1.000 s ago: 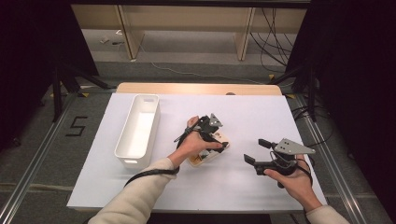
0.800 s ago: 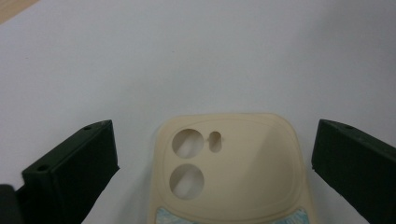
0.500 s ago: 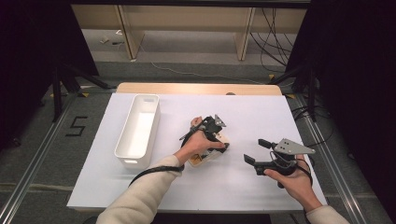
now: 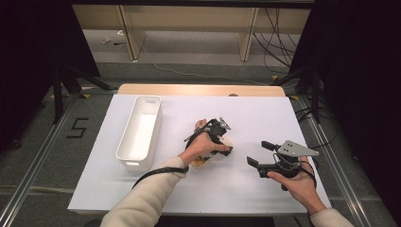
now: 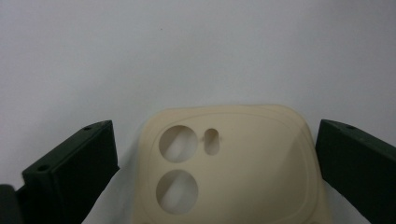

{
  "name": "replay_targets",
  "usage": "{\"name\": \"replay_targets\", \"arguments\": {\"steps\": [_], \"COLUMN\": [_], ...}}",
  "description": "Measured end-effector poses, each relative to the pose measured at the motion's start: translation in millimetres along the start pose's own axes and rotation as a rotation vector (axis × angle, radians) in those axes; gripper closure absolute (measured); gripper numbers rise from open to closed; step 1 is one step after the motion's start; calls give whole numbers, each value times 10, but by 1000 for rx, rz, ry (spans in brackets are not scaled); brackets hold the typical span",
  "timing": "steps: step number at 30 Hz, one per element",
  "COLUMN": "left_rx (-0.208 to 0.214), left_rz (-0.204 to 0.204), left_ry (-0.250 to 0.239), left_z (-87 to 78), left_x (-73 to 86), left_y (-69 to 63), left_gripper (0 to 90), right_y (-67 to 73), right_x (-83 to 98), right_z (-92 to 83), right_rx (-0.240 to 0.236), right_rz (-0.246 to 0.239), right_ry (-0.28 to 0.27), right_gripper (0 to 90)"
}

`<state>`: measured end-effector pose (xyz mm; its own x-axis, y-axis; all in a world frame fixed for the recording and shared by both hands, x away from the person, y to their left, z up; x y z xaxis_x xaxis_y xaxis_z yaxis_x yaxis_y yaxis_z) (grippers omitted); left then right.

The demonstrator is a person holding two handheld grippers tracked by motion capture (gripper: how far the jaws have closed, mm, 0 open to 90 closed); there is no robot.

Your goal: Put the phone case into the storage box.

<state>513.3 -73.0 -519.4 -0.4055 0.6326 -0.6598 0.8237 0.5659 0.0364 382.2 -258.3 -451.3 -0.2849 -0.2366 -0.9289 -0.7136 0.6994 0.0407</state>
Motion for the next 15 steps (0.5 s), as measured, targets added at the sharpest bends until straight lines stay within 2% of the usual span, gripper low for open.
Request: {"name": "replay_targets", "arguments": {"steps": [4, 15], "left_rx": [0, 36], "left_rz": [2, -15], "left_ry": [11, 19], "left_z": [11, 43], "left_x": [-2, -12], "left_y": [9, 41], "left_gripper": [0, 0], "right_y": [0, 1], "right_x": [0, 3], "right_z": [0, 3], "right_rx": [-2, -2], "right_rz": [0, -1], "right_ry": [0, 3], "right_gripper": [156, 156]}}
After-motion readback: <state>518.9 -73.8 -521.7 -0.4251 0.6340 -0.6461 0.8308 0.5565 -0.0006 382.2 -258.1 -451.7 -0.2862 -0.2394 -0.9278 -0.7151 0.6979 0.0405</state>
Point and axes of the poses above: each handheld gripper's, and its own axes: z roughly forward along the jaws, x roughly out of its underside, y roughly to its left, the point moved 4 cm from there along z, roughly forward along the jaws
